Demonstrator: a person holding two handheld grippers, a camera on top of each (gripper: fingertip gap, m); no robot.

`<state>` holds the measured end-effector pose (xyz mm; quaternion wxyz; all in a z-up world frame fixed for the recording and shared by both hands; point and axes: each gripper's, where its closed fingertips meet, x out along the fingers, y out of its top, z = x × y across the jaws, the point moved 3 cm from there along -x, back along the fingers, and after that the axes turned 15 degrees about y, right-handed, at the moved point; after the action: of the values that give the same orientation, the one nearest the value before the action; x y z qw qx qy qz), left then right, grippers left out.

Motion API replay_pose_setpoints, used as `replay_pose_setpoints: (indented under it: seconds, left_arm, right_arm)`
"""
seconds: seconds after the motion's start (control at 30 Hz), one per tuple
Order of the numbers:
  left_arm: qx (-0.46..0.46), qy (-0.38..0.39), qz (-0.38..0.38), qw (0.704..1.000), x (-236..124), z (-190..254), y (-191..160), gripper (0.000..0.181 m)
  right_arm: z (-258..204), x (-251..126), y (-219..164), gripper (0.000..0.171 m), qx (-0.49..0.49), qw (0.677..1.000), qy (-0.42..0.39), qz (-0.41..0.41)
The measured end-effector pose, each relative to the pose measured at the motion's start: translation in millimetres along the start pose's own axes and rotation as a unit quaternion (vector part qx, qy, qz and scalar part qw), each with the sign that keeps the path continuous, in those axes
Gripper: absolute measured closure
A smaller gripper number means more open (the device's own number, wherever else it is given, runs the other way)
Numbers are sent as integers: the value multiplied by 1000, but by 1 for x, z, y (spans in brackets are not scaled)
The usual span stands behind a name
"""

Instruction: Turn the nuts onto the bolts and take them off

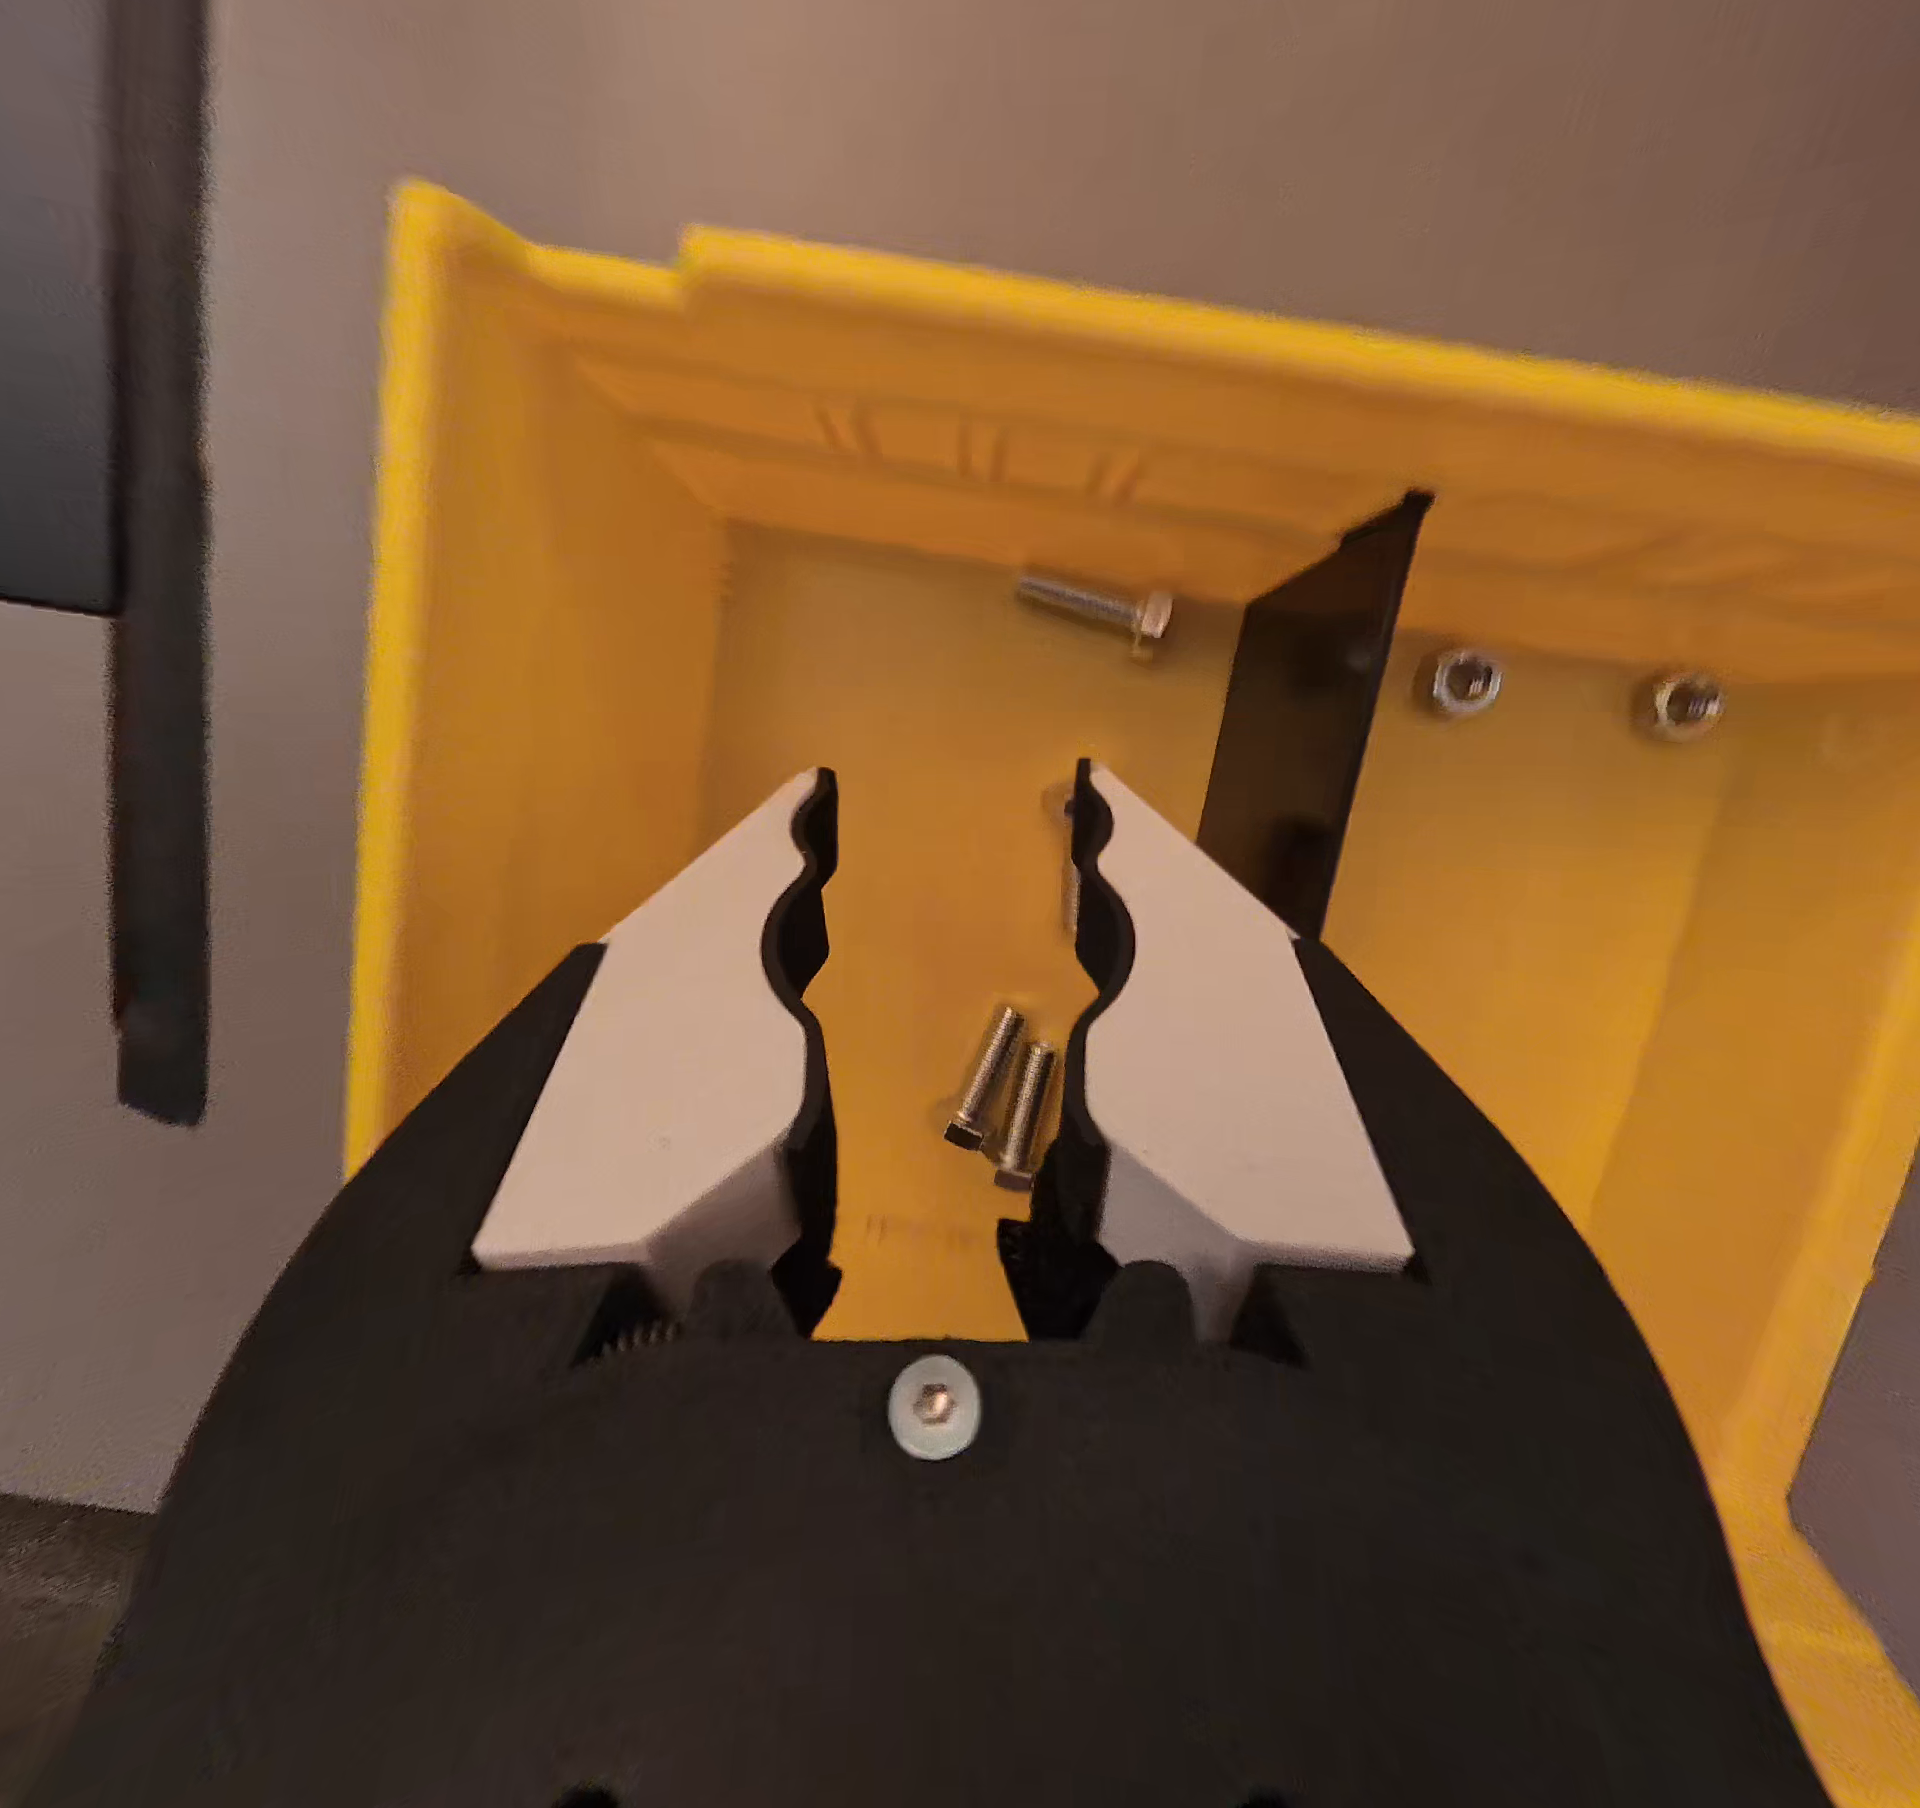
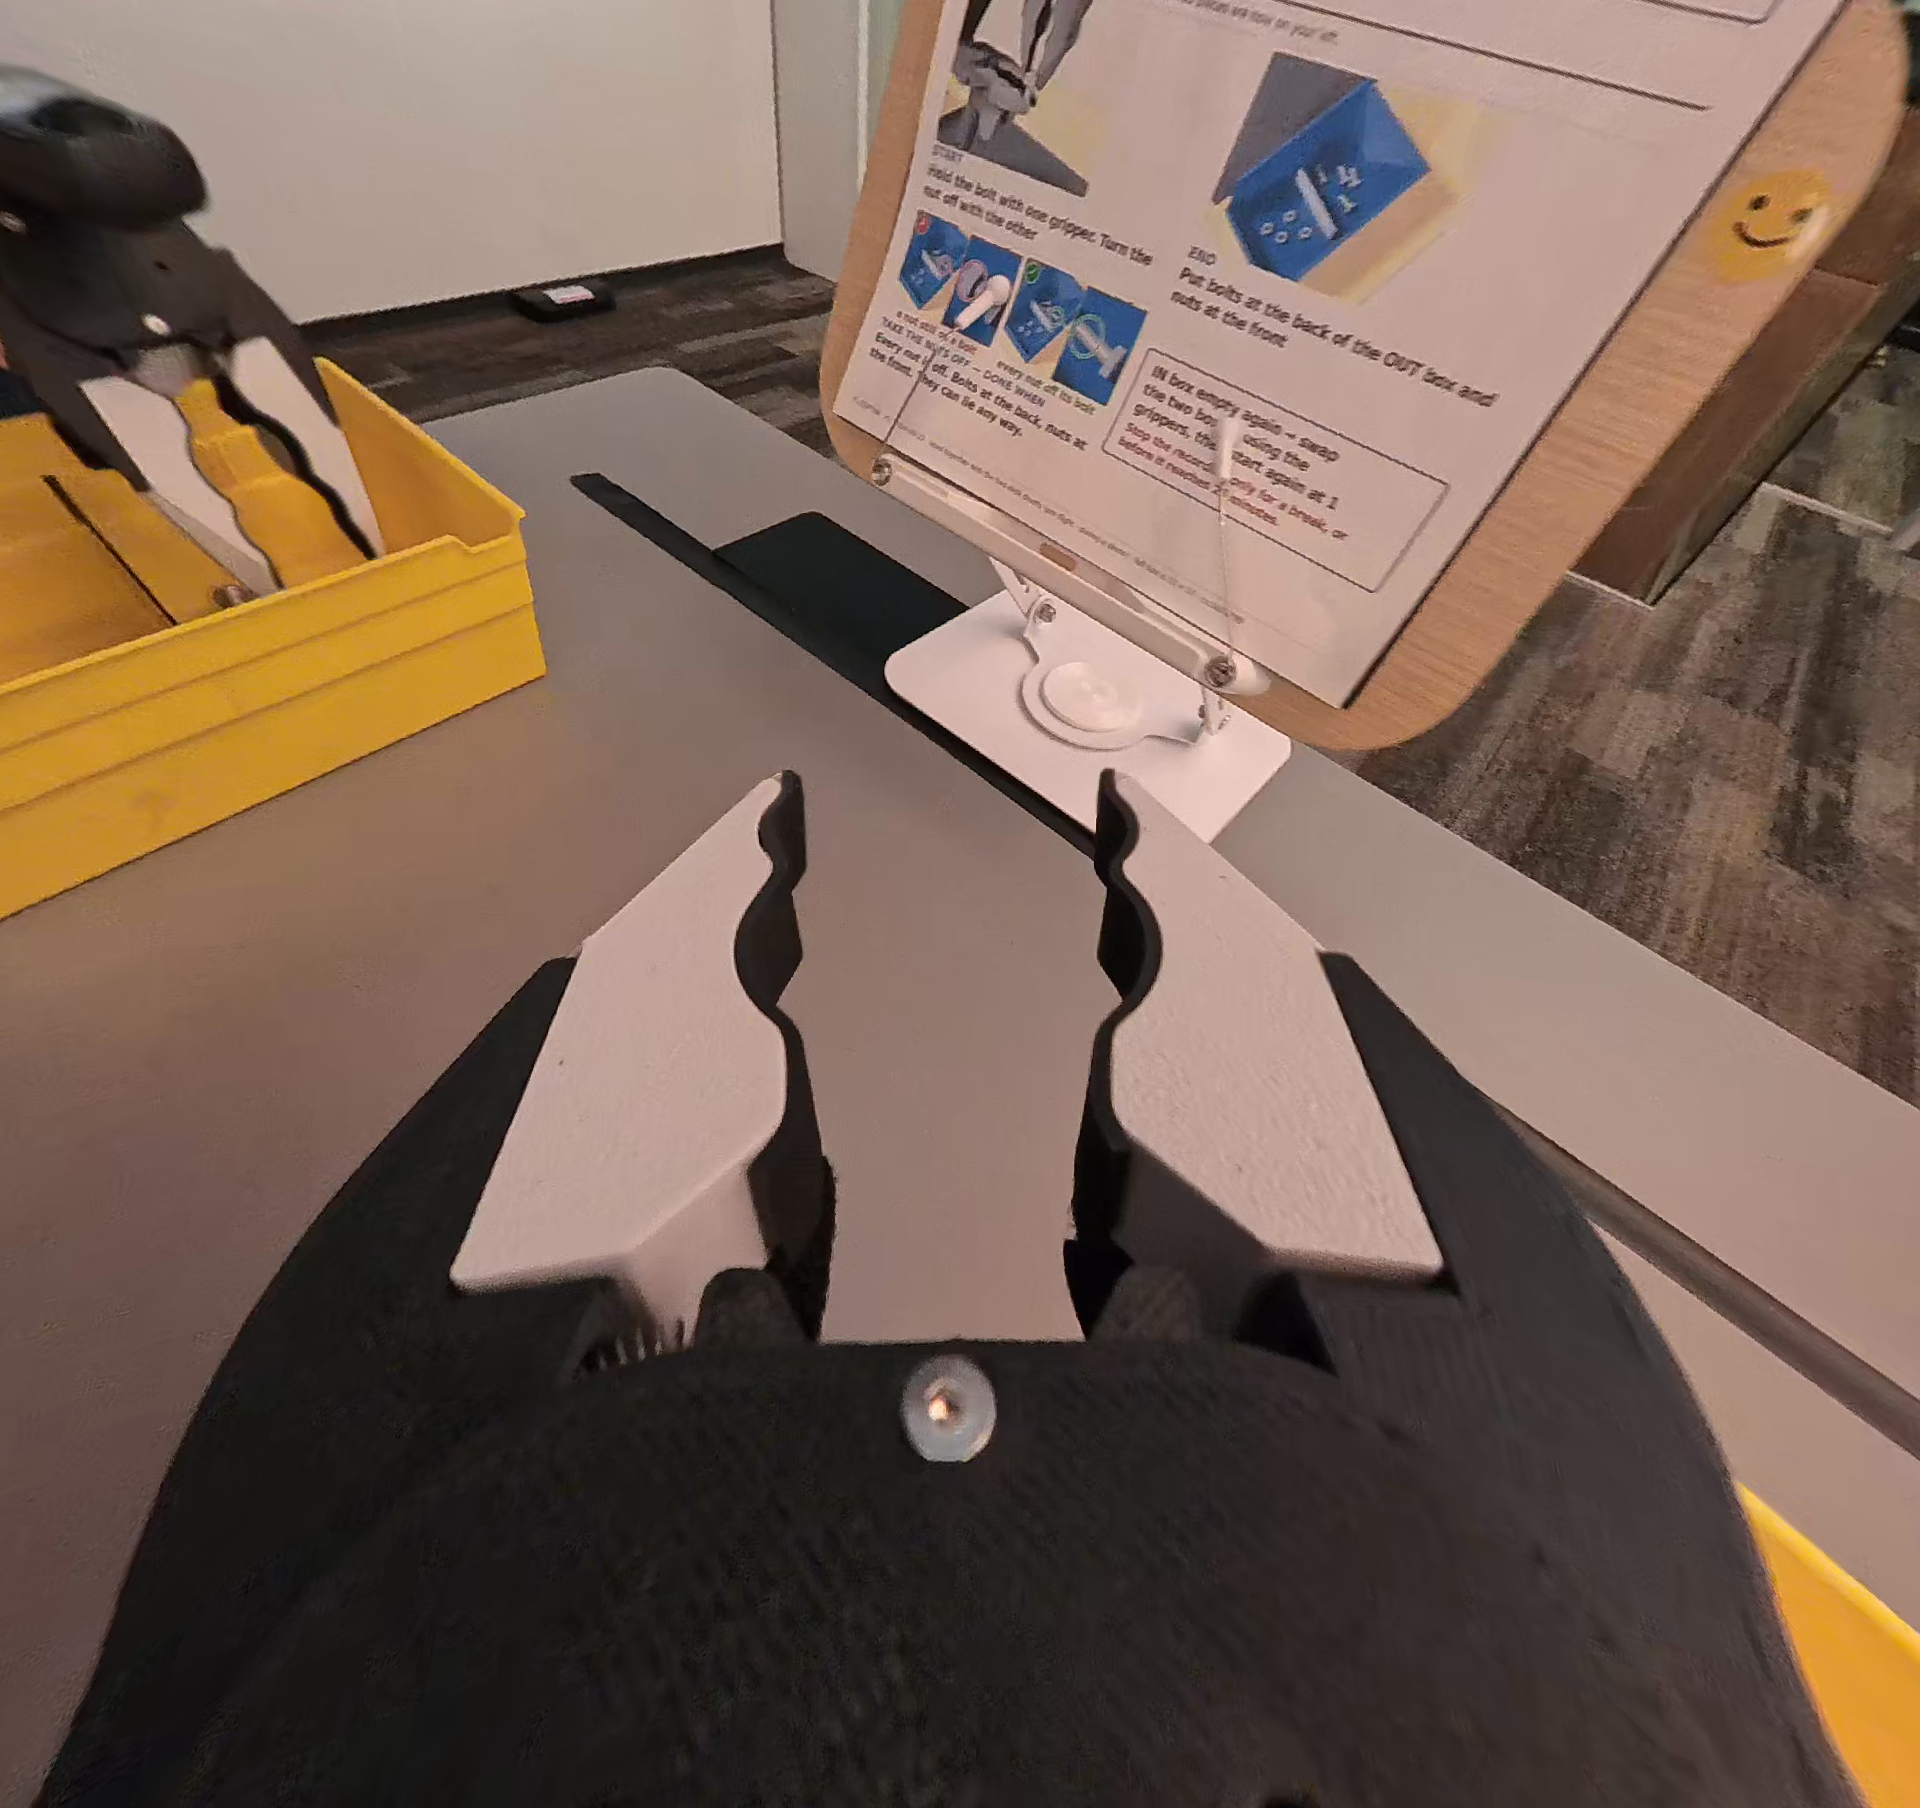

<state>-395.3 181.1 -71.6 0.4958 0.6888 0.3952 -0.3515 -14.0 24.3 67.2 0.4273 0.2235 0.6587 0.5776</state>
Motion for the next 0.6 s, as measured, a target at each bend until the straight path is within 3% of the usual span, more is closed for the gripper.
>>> replay_pose_setpoints:
  seconds: [0.17,0.33,0.6]
  left_arm:
    - [60,-47,-92,993,9,2,-37,138]
    - [102,-58,-191,974,2,-1,-69,138]
    - [173,-35,-224,959,15,0,-91,156]
  right_arm:
    - [-8,28,3,115,-4,998,58,6]
    - [-8,51,1,115,-25,997,66,-22]
    - [-7,63,-10,115,-21,996,77,-44]
